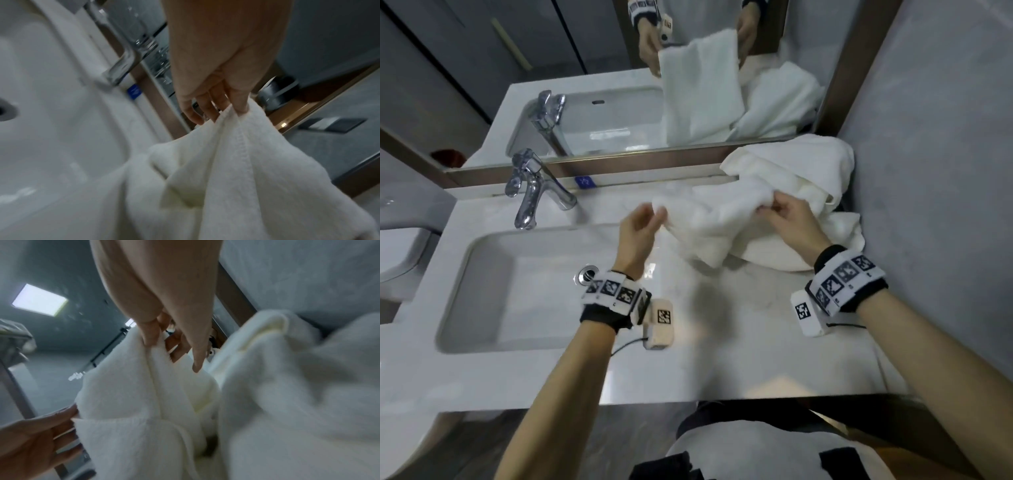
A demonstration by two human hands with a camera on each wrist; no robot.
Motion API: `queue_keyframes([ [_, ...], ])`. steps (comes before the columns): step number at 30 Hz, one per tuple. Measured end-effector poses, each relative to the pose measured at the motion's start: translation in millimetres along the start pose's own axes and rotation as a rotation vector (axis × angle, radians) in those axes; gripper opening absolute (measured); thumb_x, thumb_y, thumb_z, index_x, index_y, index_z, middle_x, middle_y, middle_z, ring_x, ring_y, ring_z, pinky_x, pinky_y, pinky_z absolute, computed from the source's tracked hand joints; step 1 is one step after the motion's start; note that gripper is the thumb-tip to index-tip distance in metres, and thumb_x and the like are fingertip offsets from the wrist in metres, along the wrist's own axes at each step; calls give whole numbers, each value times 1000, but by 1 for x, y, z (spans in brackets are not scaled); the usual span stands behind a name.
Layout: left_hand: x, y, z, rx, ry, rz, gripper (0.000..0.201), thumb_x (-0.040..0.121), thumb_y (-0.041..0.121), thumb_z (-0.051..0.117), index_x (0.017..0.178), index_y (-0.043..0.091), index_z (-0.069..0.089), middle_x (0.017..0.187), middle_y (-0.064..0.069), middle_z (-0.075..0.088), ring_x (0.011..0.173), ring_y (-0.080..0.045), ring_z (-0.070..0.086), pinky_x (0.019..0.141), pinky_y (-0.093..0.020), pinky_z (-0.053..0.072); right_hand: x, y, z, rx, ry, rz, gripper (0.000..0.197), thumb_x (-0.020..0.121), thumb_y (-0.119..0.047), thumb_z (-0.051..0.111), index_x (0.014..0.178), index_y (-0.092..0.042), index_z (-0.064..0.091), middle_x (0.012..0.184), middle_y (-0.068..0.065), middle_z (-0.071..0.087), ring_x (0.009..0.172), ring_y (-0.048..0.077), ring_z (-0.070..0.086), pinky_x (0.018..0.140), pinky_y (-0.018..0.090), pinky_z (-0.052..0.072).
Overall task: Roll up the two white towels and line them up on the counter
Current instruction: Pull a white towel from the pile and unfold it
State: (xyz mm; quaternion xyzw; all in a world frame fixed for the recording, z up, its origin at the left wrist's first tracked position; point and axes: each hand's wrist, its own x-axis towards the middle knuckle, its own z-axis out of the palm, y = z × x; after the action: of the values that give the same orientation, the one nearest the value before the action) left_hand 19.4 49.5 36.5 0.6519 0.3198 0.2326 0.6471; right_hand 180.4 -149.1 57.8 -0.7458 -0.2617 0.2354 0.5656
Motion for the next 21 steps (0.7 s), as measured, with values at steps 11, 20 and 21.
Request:
queue_keyframes([
  [11,1,131,-33,-75,-176,368,38,93,1,51,130,6,50,121,0,63,109,-20,61,98,-43,50,25,-106,-17,386,-79,-225,27,95,-23,45,107,-38,65,109,-14,70,106,7,64,81,24,53],
  [20,8,111,-20,84,-307,204,66,86,1,50,142,34,33,123,6,65,110,-14,63,82,-28,54,34,-86,-19,189,-88,-141,27,81,-34,69,102,-18,68,106,3,72,100,17,67,88,34,55],
  [21,10,110,-18,86,-289,211,65,85,0,49,141,32,36,126,3,62,112,-16,62,81,-28,54,36,-82,-19,182,-66,-145,25,82,-27,69,103,-14,67,105,4,71,97,16,67,88,34,54],
])
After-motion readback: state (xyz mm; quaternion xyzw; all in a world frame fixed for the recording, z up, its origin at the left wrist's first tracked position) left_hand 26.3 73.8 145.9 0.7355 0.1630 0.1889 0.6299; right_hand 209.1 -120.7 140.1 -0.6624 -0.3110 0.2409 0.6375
